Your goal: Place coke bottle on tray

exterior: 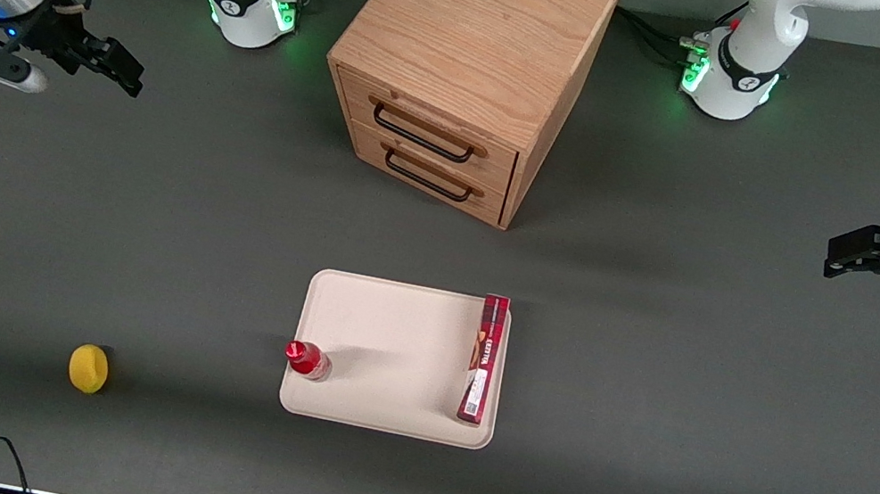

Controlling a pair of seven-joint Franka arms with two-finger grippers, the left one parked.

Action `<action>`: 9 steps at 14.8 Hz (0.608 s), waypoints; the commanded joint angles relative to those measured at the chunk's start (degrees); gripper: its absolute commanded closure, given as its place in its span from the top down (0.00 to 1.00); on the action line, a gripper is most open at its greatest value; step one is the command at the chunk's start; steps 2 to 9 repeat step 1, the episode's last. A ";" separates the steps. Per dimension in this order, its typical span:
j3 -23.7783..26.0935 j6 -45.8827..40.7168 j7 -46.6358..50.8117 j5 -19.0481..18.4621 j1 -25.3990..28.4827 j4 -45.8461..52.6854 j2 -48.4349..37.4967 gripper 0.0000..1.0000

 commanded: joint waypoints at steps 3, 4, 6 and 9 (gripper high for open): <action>-2.19 -4.20 -2.02 1.66 0.19 4.91 1.49 1.00; -2.19 -4.20 -2.02 1.66 0.19 4.91 1.49 1.00; -2.19 -4.20 -2.02 1.66 0.19 4.91 1.49 1.00; -2.19 -4.20 -2.02 1.66 0.19 4.91 1.49 1.00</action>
